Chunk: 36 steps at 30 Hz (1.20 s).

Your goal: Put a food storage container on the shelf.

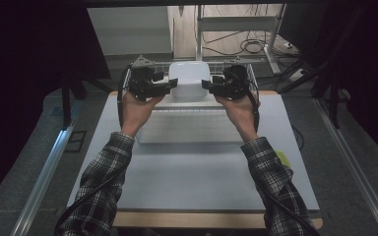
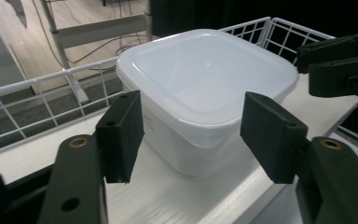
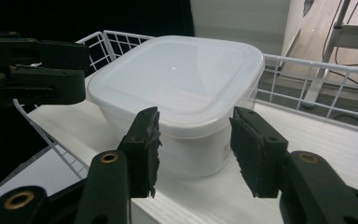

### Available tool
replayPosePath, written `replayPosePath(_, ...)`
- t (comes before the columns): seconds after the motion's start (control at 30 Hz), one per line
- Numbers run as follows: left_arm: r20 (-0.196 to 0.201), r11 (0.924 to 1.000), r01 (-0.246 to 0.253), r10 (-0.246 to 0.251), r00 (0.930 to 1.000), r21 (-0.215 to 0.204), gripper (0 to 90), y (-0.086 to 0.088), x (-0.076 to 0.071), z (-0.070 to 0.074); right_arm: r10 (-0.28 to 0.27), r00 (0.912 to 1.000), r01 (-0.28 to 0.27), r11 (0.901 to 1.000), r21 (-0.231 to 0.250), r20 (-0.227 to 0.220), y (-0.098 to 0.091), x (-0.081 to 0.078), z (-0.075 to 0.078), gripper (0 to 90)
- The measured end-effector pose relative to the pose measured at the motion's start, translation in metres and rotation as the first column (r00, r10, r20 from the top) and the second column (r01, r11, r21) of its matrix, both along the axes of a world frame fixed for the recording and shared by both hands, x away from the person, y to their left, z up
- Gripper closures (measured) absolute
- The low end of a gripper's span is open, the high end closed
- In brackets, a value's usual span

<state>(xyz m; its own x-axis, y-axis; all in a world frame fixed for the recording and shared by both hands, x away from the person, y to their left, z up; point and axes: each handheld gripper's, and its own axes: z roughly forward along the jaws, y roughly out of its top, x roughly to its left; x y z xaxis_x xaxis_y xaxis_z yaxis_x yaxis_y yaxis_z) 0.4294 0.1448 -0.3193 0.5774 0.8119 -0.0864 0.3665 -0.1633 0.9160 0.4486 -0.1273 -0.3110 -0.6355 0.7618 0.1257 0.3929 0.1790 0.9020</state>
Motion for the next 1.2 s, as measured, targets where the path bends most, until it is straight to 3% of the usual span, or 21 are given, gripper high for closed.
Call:
replayPosePath(0.17,0.012,0.9993,0.038,-0.038,0.9992,-0.003,30.1,0.001,-0.009,0.000,0.013,0.9998,-0.013,0.9999,0.005,0.011,-0.003,-0.005,-0.003,43.0)
replayPosePath(0.47,-0.001,0.9962,0.085,-0.085,0.9963,-0.016,22.2,0.007,-0.027,-0.011,0.045,0.9989,-0.045,0.9990,0.007,0.009,-0.010,-0.015,-0.011,35.1)
replayPosePath(0.57,0.000,0.9949,0.100,-0.100,0.9950,0.011,19.7,0.007,-0.035,-0.016,0.061,0.9981,-0.061,0.9981,0.012,0.004,-0.013,-0.020,-0.015,32.4)
replayPosePath(0.77,-0.002,0.9912,0.131,-0.131,0.9914,0.019,15.9,0.006,-0.054,-0.024,0.095,0.9955,-0.095,0.9952,0.024,0.003,-0.014,-0.033,-0.021,26.6)
replayPosePath(1.2,0.019,0.9825,0.165,-0.167,0.9858,0.086,9.1,0.005,-0.096,-0.048,0.174,0.9843,-0.173,0.9844,-0.028,0.027,-0.020,-0.067,-0.039,15.0)
